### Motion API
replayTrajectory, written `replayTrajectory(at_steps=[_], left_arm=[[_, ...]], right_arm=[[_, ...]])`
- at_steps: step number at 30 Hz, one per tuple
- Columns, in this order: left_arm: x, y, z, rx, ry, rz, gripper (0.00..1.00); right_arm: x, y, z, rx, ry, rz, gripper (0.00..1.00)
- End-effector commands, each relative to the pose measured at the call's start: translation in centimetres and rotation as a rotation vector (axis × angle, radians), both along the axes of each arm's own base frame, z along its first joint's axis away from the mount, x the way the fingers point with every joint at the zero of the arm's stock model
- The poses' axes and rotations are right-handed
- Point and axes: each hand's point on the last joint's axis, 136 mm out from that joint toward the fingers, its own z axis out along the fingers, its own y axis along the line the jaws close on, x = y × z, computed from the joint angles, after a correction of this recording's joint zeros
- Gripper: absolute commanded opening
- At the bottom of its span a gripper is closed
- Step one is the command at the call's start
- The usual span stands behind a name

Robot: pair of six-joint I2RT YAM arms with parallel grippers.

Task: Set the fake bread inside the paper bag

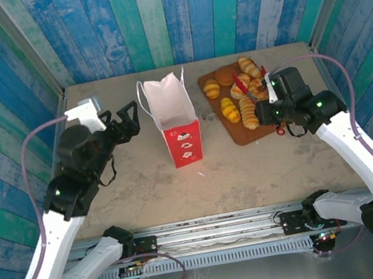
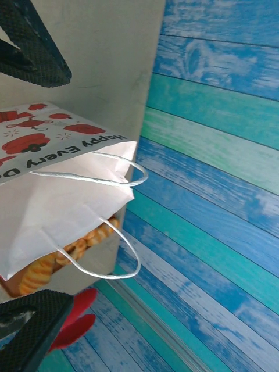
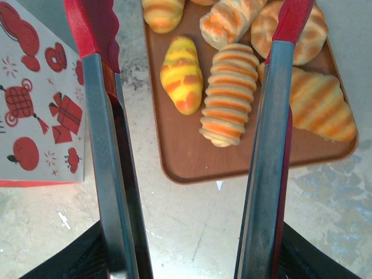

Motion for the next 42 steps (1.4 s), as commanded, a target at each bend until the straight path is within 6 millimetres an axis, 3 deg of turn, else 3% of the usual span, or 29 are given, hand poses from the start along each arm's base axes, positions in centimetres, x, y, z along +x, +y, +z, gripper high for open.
replayTrajectory(at_steps=[1,14,28,42], left_arm=[[-1.2,1.5,1.9,-0.011,-0.139,0.043,0.94],[-4.6,7.1,1.2,0.040,-0.225,0.245,0.94],[-4.8,7.5,-0.3,0.066,-0.205,0.259,0.94],[-4.7,7.4,-1.1,0.076,-0.187,0.255,0.94]], right_arm=[[-1.0,-1.0,-0.5,-0.031,0.031,-0.020,0.56],[-3.4,-3.1,-5.3,-0.023,0.215,-0.086,0.56],[-4.6,-2.4,-10.9,-0.036,0.470,-0.065,0.56],[-4.3,-1.2,-13.2,0.006,0.544,-0.052,0.56]])
